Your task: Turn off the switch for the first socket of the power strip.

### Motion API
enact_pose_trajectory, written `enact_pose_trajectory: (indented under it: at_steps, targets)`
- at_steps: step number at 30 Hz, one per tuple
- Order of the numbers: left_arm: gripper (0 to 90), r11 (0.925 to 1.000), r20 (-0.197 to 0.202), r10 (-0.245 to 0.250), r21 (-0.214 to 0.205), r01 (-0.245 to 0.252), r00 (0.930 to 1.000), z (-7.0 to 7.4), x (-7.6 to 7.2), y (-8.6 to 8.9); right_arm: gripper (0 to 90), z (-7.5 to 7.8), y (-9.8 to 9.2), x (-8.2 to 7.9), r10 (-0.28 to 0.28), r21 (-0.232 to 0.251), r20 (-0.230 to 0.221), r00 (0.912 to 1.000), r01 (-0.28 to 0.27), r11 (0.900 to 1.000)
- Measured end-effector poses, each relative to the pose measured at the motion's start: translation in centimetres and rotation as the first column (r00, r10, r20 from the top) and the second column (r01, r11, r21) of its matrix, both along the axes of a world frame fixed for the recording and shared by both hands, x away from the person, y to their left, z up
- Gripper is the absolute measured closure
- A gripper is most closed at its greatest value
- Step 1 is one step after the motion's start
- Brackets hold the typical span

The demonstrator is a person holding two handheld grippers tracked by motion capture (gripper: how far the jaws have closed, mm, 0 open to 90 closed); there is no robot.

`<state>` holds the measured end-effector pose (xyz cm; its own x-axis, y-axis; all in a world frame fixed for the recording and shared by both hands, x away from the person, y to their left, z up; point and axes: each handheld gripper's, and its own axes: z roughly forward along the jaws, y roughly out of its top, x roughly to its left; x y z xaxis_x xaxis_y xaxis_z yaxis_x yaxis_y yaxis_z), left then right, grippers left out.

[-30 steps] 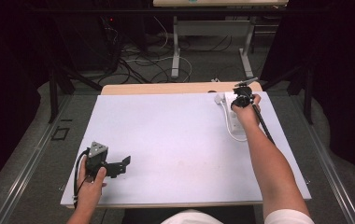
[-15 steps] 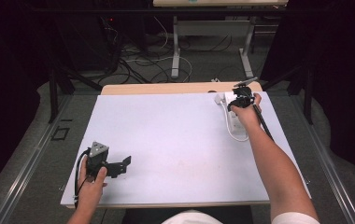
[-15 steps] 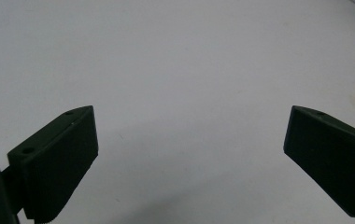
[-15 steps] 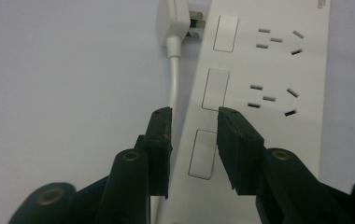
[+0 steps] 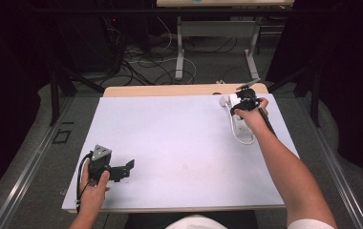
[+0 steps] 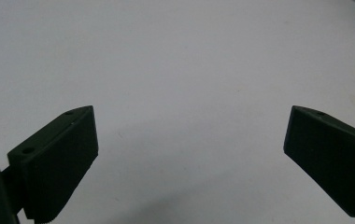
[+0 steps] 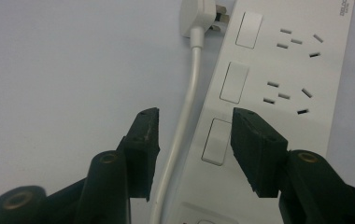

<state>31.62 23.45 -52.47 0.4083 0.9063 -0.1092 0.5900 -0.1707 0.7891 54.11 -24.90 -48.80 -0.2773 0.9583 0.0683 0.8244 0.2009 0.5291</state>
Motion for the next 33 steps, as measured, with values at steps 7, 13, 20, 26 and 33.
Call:
enact_pose_trajectory:
  at_steps: [7,13,20,26,33]
  targets:
    - [2.9,0.9999,0.001,-0.009,0.005,0.009,1.0,0.2,-0.3,0.2,40.0,0.6,0.6,-1.1,0.033,-0.025,0.022,0.9992,-0.033,0.9991]
    - [2.9,1.0,0.001,-0.007,0.004,0.007,1.0,0.2,-0.2,0.1,36.8,1.3,1.3,-1.9,0.065,-0.035,0.054,0.9964,-0.063,0.9974]
    - [2.9,0.9999,0.004,-0.01,0.003,0.01,0.9999,0.2,-0.1,0.0,33.1,1.9,2.1,-3.0,0.1,-0.056,0.053,0.9935,-0.097,0.9936]
    - [2.9,0.9999,0.003,-0.012,0.004,0.012,0.9999,0.2,-0.1,0.1,28.8,2.3,2.5,-4.0,0.11,-0.055,0.049,0.9927,-0.108,0.9927]
    - [2.9,0.9999,0.003,-0.013,0.005,0.013,0.9999,0.2,-0.1,0.0,15.3,3.2,3.0,-5.4,0.125,-0.031,0.047,0.991,-0.124,0.9918]
